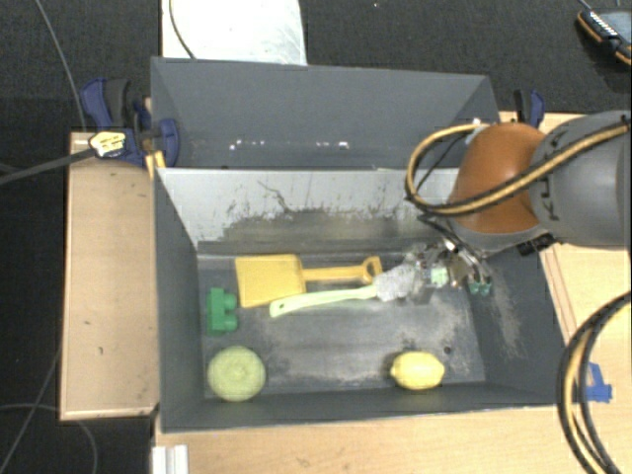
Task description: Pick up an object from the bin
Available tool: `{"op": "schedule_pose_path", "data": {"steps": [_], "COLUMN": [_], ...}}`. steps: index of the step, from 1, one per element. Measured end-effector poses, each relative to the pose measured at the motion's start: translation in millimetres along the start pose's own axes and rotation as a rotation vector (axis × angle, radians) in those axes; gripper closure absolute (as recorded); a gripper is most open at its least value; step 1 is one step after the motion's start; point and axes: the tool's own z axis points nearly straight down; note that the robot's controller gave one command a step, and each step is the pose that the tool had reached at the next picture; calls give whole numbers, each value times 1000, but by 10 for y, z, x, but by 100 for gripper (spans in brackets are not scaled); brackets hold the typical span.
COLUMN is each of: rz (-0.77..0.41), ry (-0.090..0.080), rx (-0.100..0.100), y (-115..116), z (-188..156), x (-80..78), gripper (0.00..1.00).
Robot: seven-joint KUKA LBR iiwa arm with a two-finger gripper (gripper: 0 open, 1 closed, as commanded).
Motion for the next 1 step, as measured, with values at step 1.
{"op": "schedule_pose_path", "data": {"steps": [1], "rz": [-1], "ry": [0], "rx": [0], "y": [0], "z": [0], "x": [0], "gripper": [100]}}
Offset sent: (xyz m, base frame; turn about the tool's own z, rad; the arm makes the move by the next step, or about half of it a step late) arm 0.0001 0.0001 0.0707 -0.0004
